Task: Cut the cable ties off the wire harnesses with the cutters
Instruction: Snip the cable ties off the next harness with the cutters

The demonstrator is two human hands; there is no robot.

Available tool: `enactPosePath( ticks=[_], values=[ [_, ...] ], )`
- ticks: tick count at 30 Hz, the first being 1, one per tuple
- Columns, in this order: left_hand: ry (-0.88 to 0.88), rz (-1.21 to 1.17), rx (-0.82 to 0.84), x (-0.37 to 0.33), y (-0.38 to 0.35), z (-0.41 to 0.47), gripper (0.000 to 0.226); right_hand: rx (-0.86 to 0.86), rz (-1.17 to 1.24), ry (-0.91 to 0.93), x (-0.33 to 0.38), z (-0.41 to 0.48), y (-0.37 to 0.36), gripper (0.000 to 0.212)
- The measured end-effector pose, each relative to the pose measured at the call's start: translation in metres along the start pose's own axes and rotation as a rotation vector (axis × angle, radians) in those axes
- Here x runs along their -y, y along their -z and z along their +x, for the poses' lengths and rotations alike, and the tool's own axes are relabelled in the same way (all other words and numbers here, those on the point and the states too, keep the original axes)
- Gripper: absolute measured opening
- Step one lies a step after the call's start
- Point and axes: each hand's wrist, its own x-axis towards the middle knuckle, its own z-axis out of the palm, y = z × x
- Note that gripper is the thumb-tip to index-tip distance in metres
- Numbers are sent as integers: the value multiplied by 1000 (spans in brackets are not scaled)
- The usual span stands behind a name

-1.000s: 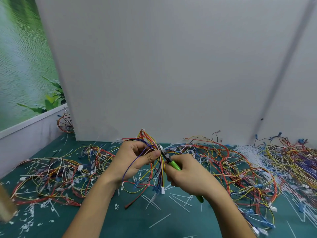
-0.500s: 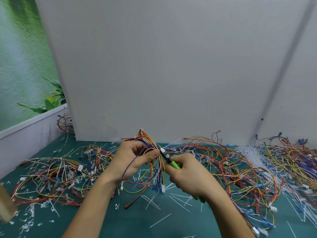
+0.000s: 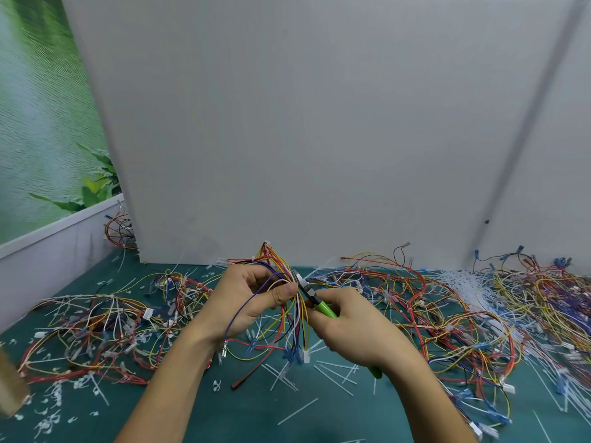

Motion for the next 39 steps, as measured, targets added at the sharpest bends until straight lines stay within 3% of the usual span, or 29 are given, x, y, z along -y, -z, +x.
enactPosePath(
  ticks=[8, 23, 39],
  values=[
    [-14, 14, -29, -1, 0, 0, 13, -68, -28, -23, 0, 3, -9, 37],
    [-1, 13, -39, -1, 2, 1, 14, 36, -48, -54, 3, 1, -2, 38],
    [-13, -5, -49, -2, 0, 0, 14, -31, -23, -78, 5, 0, -5, 43]
  ],
)
